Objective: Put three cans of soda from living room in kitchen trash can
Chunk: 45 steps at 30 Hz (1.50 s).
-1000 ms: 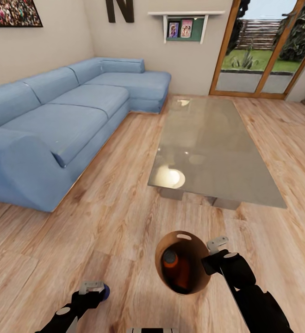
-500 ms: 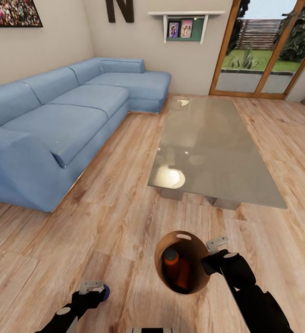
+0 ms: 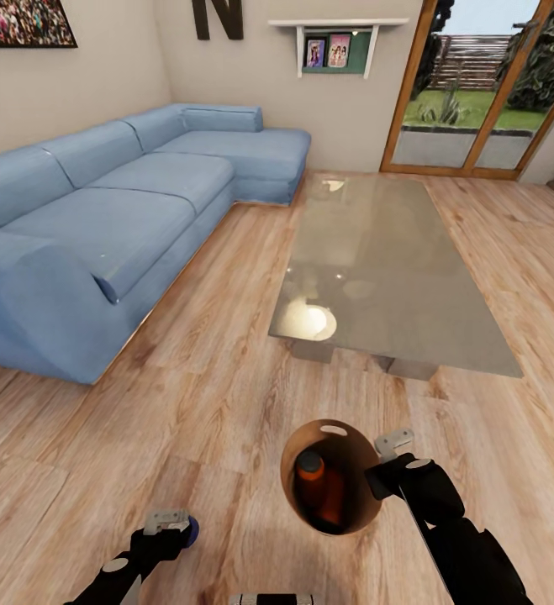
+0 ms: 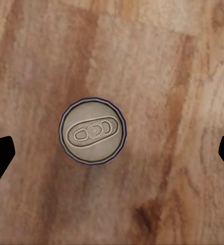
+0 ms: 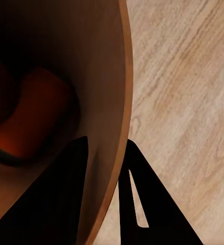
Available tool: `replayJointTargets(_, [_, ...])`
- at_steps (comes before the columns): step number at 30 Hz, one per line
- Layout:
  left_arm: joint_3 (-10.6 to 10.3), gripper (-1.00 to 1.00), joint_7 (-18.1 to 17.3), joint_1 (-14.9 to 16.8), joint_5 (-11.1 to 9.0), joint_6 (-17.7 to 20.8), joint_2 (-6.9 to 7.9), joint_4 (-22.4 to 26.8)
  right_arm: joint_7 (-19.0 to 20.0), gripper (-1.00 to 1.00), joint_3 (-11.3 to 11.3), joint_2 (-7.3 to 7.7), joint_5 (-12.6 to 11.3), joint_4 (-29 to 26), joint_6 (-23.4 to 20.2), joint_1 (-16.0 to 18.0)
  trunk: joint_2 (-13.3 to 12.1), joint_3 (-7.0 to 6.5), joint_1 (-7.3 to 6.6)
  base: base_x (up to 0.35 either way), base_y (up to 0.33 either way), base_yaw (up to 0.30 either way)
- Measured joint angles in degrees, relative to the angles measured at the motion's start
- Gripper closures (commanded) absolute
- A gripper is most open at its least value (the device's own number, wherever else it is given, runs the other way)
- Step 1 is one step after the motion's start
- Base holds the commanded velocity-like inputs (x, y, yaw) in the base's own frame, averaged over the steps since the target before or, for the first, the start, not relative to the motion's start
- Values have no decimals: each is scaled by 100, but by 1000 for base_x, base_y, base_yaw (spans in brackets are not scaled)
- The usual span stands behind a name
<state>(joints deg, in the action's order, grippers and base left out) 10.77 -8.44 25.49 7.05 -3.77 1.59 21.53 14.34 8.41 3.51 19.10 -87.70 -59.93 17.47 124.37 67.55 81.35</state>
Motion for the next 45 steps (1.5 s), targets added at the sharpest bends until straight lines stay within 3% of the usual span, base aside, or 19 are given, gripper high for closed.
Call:
replayJointTargets(23, [-4, -100, 0, 0, 1, 8, 1, 0, 0, 100, 0, 1, -1, 0, 0, 0, 922, 565, 505, 0, 0, 0])
replayJointTargets(45, [4, -100, 0, 0, 7, 2, 0, 0, 1, 100, 1, -1, -24, -1, -2, 1, 924, 609, 506, 79, 0, 0])
